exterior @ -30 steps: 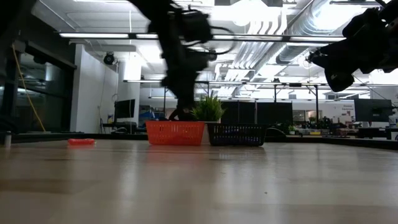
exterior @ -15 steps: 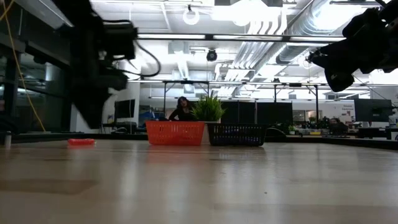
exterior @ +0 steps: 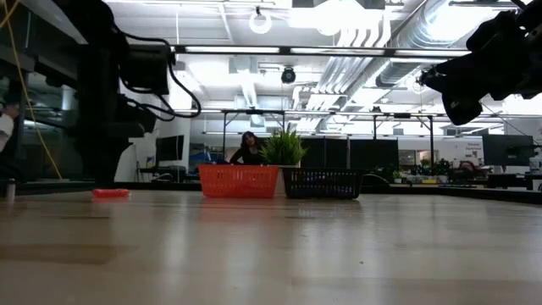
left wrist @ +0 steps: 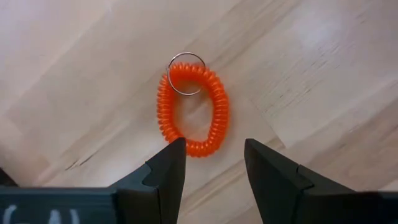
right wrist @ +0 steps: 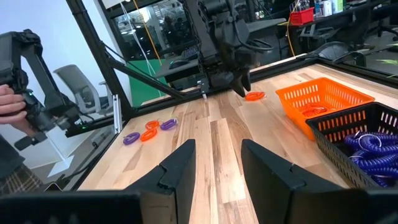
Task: Sort spring keychains into baskets
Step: Put the orange spring keychain into the orange basket, then put the purple spring keychain into the black basket
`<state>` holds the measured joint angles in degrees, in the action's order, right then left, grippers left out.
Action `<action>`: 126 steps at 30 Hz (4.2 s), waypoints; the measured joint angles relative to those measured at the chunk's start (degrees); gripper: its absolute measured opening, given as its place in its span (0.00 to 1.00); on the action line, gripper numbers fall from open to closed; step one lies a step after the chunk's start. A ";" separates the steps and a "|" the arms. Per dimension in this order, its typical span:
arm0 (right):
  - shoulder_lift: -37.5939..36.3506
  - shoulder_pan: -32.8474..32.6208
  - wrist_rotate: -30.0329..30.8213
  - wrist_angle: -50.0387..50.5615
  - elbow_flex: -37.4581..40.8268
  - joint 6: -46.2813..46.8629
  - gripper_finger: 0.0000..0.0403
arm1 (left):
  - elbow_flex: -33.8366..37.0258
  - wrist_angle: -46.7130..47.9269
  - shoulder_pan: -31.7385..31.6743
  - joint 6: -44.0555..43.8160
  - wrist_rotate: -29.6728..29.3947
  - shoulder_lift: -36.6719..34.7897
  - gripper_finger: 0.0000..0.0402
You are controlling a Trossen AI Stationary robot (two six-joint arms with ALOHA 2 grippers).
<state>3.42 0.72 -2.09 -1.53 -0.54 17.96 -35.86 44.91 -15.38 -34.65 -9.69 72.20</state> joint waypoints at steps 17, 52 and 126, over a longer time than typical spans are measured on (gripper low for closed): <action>0.00 -0.01 -0.01 0.00 0.02 0.00 0.31 | -0.30 -6.04 0.00 2.94 0.71 8.72 0.40; -0.02 -0.01 0.00 0.01 0.01 0.00 0.31 | -4.03 2.07 0.14 4.44 8.88 10.98 0.07; 0.00 0.00 0.00 0.00 0.01 0.00 0.31 | -44.15 6.21 -6.67 37.33 10.86 31.15 0.37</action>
<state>3.42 0.72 -2.09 -1.53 -0.52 17.96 -80.01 51.12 -22.05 2.68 1.17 103.35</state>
